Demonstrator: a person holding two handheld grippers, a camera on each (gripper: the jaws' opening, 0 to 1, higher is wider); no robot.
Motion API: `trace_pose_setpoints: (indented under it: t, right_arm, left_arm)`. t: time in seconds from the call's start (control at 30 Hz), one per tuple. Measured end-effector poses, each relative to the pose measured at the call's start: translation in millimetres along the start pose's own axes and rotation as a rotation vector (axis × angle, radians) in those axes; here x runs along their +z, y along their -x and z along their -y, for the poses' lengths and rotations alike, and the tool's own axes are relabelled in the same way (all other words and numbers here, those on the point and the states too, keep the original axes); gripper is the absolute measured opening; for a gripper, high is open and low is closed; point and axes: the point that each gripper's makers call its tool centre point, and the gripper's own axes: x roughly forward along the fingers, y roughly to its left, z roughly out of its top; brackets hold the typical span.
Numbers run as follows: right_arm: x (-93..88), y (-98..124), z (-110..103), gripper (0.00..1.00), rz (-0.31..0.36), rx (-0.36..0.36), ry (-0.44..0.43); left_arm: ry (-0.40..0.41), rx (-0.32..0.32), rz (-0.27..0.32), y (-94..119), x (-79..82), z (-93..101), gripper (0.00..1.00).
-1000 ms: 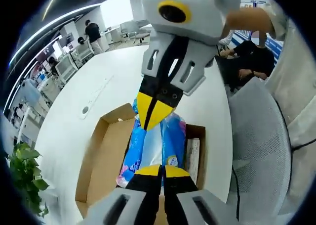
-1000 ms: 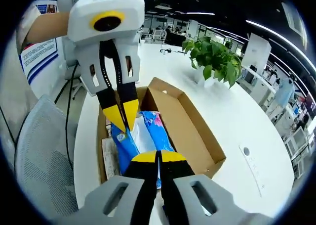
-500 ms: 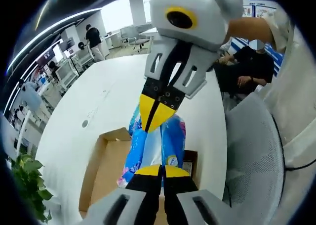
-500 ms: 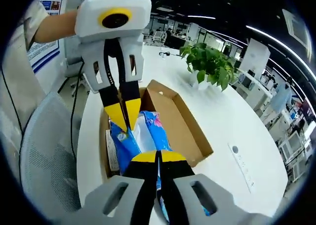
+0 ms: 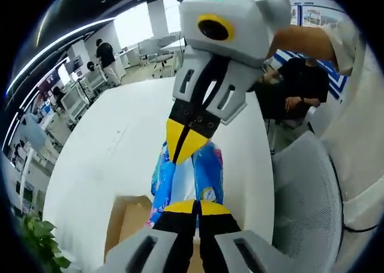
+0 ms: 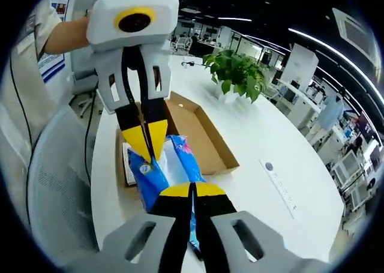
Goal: Operate the shoe box by opening the lid, removing the specified soft item, and placing it in the target area until the item is outside and the box remains undamaged.
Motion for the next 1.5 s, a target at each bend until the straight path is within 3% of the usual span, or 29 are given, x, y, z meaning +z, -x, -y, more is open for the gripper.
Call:
trace_pose_setpoints:
  t: [0.83,1.5]
  right_arm:
    - [-66.5,58.0,49.7,0.00,-0.041,-0.066,-0.025]
    - [-124.2,83.9,86.8,0.00,-0.083,-0.072,-0.029]
  left_arm:
    - [-0.051,-0.049,0.035,-61.9,71.8,0.9,0.00]
    - [-0.075,-0.110,0.034,-119.7,113.2,2.1,0.00]
